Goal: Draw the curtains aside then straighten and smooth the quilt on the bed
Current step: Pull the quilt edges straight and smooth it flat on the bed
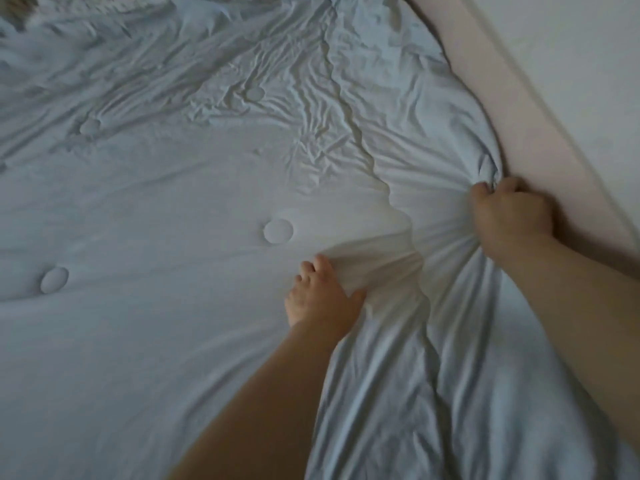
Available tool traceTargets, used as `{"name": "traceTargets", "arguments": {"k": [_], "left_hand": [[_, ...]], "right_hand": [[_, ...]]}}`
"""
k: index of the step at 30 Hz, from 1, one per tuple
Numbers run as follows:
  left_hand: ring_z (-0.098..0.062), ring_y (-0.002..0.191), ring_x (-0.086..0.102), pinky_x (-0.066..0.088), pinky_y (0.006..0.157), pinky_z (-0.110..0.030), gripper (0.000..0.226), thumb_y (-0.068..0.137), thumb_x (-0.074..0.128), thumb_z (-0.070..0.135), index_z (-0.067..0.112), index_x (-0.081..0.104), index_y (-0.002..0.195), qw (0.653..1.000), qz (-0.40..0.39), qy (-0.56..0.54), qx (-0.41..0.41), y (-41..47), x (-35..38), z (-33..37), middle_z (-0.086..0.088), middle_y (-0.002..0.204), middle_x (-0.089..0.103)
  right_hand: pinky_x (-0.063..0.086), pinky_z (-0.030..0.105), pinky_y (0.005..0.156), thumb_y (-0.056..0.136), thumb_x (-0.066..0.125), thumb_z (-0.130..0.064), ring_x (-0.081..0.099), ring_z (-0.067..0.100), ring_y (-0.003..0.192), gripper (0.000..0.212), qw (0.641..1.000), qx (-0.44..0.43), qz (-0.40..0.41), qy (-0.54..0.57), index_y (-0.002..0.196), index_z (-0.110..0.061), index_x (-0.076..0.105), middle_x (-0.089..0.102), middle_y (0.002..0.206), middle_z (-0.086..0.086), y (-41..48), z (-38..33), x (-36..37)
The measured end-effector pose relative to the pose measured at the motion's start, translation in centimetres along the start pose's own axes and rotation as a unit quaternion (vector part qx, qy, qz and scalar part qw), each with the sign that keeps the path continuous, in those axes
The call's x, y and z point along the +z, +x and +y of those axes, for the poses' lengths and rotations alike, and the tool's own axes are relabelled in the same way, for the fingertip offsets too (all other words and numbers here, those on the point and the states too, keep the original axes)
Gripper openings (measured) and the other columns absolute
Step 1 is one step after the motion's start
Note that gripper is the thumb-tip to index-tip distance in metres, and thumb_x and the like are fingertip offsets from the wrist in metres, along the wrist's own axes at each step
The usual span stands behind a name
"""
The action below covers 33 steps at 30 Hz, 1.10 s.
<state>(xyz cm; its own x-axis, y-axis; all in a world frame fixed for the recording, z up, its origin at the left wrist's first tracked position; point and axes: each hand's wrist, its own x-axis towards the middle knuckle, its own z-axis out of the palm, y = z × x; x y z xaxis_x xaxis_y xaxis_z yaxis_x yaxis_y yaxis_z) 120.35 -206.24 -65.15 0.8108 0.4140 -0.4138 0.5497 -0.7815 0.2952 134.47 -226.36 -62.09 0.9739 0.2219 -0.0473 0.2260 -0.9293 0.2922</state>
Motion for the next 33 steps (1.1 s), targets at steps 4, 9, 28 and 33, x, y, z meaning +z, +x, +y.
{"name": "traceTargets", "arguments": {"k": [4,9,28,33], "left_hand": [[-0.033,0.128,0.043,0.039,0.100,-0.042,0.090,0.073,0.061,0.069,0.013,0.028,0.136,0.994,-0.061,-0.009,-0.086,0.4,1.0,-2.3,-0.012,0.137,0.038],[-0.033,0.128,0.044,0.039,0.101,-0.043,0.097,0.068,0.067,0.067,0.013,0.026,0.137,0.992,-0.085,-0.019,-0.094,1.4,0.9,-2.1,-0.013,0.139,0.037],[-0.031,0.128,0.043,0.038,0.102,-0.041,0.111,0.057,0.080,0.062,0.007,0.026,0.137,0.978,-0.158,0.020,-0.137,5.1,0.1,-1.4,-0.015,0.137,0.040],[-0.030,0.129,0.043,0.038,0.103,-0.039,0.111,0.058,0.078,0.064,0.007,0.025,0.138,0.982,-0.149,0.015,-0.118,4.8,0.2,-1.8,-0.015,0.139,0.039]], "right_hand": [[0.046,0.049,0.089,0.084,0.029,-0.005,0.055,0.046,0.102,0.043,0.995,0.016,0.089,-0.045,0.106,0.012,0.061,0.051,0.119,0.039,-0.9,-2.5,1.2],[0.017,0.056,0.113,0.084,0.044,-0.016,0.035,0.041,0.136,0.048,0.986,-0.053,0.101,0.123,0.126,0.005,0.052,0.037,0.145,0.028,-7.1,-8.9,2.5],[0.007,0.041,0.119,0.080,0.046,-0.045,0.021,0.038,0.142,0.080,0.973,-0.010,0.035,0.229,0.142,0.004,0.035,0.027,0.151,0.026,-10.8,-6.8,8.5],[0.008,0.042,0.119,0.078,0.045,-0.044,0.021,0.038,0.142,0.081,0.972,-0.012,0.047,0.231,0.141,0.004,0.035,0.027,0.150,0.026,-10.4,-7.1,8.9]]}}
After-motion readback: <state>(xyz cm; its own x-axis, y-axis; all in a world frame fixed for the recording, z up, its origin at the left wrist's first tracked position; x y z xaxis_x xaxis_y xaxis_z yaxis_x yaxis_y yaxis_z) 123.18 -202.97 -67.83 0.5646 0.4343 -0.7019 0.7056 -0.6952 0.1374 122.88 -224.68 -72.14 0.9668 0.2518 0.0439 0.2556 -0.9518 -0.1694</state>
